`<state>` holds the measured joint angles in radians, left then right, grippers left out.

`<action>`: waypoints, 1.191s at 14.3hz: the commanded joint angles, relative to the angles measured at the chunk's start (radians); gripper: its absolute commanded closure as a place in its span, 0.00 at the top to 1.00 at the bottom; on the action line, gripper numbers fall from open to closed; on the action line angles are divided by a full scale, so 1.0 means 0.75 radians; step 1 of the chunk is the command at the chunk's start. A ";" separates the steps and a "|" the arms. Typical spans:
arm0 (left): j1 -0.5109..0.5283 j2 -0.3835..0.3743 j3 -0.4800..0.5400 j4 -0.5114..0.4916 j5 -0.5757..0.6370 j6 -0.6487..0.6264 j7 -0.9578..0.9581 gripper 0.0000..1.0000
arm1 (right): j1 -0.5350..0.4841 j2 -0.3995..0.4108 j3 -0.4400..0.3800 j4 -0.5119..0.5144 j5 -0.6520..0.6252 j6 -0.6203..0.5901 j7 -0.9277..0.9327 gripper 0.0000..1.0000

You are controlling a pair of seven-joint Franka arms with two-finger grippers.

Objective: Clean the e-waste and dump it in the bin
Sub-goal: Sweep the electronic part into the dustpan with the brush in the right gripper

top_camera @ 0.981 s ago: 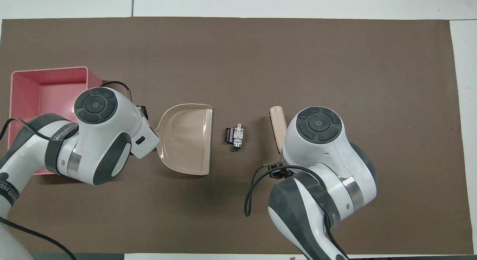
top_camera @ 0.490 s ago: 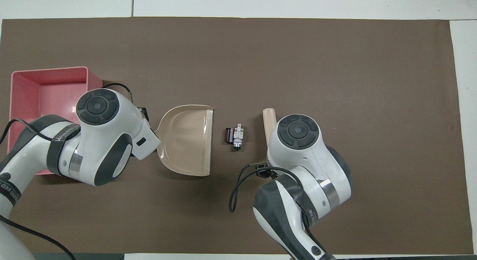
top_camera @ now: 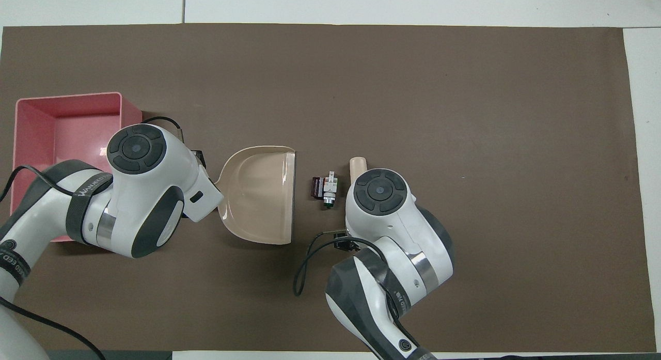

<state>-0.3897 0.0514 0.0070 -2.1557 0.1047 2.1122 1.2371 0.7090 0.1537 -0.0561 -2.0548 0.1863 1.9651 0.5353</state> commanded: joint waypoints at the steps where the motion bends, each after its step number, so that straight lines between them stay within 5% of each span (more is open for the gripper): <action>1: -0.024 -0.017 0.013 -0.032 0.024 0.017 -0.028 0.00 | 0.018 0.077 -0.005 0.083 0.060 0.018 0.023 0.00; 8: -0.012 -0.024 0.011 -0.044 0.024 0.019 -0.030 0.00 | 0.092 0.122 0.013 0.113 0.113 0.090 0.070 0.00; 17: -0.010 -0.024 0.011 -0.042 0.024 0.017 -0.030 0.01 | 0.177 0.278 0.028 0.379 0.185 0.092 0.245 0.00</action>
<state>-0.3893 0.0514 0.0083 -2.1647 0.1047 2.1135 1.2272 0.8311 0.3119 -0.0371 -1.8426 0.3002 2.0315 0.6917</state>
